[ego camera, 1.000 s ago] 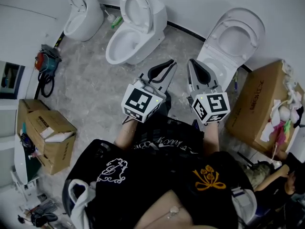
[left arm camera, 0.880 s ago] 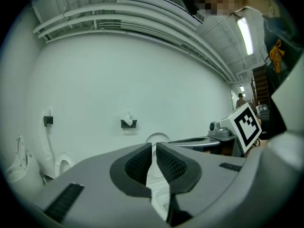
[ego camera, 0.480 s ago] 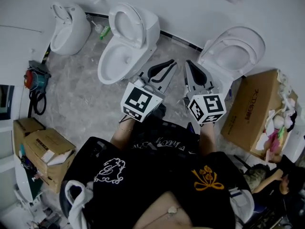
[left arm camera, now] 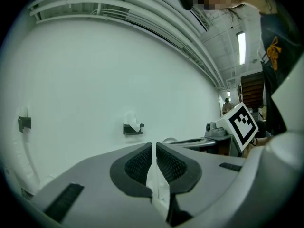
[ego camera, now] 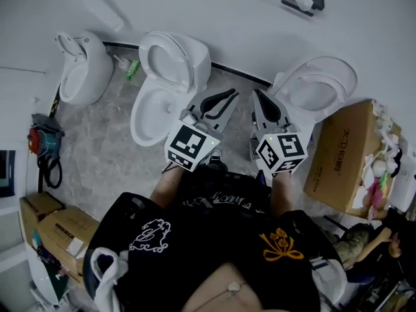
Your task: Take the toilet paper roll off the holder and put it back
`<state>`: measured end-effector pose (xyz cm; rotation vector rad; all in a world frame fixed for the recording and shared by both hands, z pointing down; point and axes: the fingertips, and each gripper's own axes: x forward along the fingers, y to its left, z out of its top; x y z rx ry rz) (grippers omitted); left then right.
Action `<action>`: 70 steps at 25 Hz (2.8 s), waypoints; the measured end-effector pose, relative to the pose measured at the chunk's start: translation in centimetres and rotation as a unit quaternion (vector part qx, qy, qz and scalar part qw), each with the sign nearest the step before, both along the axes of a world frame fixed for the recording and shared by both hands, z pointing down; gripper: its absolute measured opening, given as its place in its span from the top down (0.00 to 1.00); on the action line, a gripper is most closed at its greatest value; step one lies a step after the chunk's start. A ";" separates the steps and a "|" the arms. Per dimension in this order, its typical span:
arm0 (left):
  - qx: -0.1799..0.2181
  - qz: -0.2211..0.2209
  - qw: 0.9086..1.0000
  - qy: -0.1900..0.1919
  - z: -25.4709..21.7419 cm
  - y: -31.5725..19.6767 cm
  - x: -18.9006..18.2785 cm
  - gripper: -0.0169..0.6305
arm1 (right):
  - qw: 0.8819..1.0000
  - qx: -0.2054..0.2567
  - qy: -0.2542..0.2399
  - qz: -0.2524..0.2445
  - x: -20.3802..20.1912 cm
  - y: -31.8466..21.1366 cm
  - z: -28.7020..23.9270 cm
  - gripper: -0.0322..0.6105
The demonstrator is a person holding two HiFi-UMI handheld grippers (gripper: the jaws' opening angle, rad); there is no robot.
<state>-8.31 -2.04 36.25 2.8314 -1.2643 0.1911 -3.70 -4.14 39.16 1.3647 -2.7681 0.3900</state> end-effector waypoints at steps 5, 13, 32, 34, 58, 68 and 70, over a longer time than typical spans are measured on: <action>-0.003 0.013 1.000 0.002 0.5 -1.6 -0.2 0.91 | 1.000 0.003 0.006 0.027 0.8 -1.4 -0.4 0.93; -0.017 0.042 0.999 0.011 1.0 -2.9 1.9 0.91 | 0.998 0.006 0.018 0.058 3.8 -2.4 -0.7 0.93; 0.000 0.042 0.999 -0.002 -0.4 -17.2 6.6 0.91 | 0.995 0.059 0.038 0.077 11.2 -19.0 -3.7 0.90; 0.003 0.044 0.999 -0.002 -0.6 -18.8 7.2 0.91 | 0.994 0.064 0.045 0.081 12.1 -21.0 -4.0 0.89; 0.012 0.010 1.000 -0.004 -1.1 -28.1 7.8 0.91 | 0.968 0.144 0.197 0.068 16.3 -41.2 -8.6 0.54; 0.001 0.006 1.000 -0.010 -0.1 -28.6 7.9 0.91 | 0.970 0.098 0.210 0.071 17.6 -47.8 -7.4 0.34; -0.001 0.004 1.000 -0.012 0.1 -28.6 7.7 0.91 | 0.970 0.085 0.216 0.068 17.4 -48.4 -6.8 0.33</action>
